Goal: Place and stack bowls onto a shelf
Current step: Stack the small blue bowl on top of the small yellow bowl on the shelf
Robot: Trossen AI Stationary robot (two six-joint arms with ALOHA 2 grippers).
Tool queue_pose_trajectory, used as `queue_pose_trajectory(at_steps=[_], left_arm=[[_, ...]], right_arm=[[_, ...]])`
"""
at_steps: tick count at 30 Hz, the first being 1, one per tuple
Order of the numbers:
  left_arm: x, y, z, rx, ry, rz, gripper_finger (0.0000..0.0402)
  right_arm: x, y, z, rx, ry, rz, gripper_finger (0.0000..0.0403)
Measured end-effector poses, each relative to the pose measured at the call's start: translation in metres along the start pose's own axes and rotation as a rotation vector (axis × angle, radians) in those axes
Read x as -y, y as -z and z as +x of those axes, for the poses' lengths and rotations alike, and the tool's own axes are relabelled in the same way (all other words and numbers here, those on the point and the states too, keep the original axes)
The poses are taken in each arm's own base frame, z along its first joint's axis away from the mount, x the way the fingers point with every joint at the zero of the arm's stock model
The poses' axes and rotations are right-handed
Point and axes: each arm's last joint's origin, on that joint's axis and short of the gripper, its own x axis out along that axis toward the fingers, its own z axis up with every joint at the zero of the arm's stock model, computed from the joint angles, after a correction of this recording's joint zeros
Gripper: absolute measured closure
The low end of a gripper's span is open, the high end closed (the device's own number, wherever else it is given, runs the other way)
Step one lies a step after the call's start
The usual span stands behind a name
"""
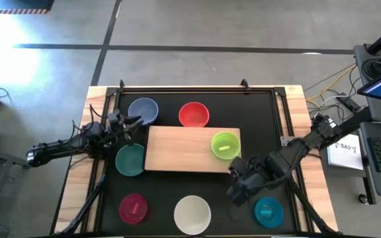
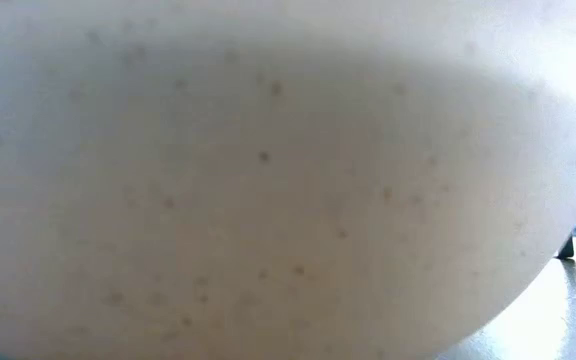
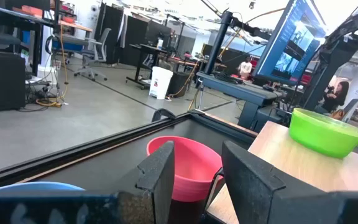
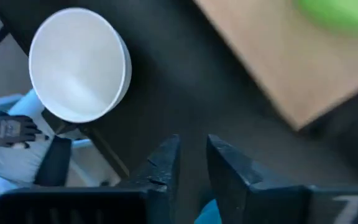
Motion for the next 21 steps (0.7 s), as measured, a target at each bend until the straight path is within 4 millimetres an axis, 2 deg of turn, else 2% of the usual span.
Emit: queue_pose_trajectory(at_steps=[4, 10, 16, 21], left_arm=[[0.0, 0.0, 0.0, -0.001, 0.0, 0.0, 0.0285], [0.0, 0.0, 0.0, 0.0, 0.0, 0.0, 0.0285], [0.0, 0.0, 0.0, 0.0, 0.0, 0.0, 0.0285], [0.0, 0.0, 0.0, -0.001, 0.0, 0.0, 0.0285]], right_arm=[[-0.007, 0.02, 0.006, -0.023, 0.009, 0.127, 0.0299], [-0.021, 0.046, 0.03, -0.1, 0.069, 0.237, 0.0267], [-0.032, 0.063, 0.063, -0.227, 0.168, 0.307, 0.0257], [-0.036, 0.073, 0.082, -0.333, 0.231, 0.344, 0.0255]])
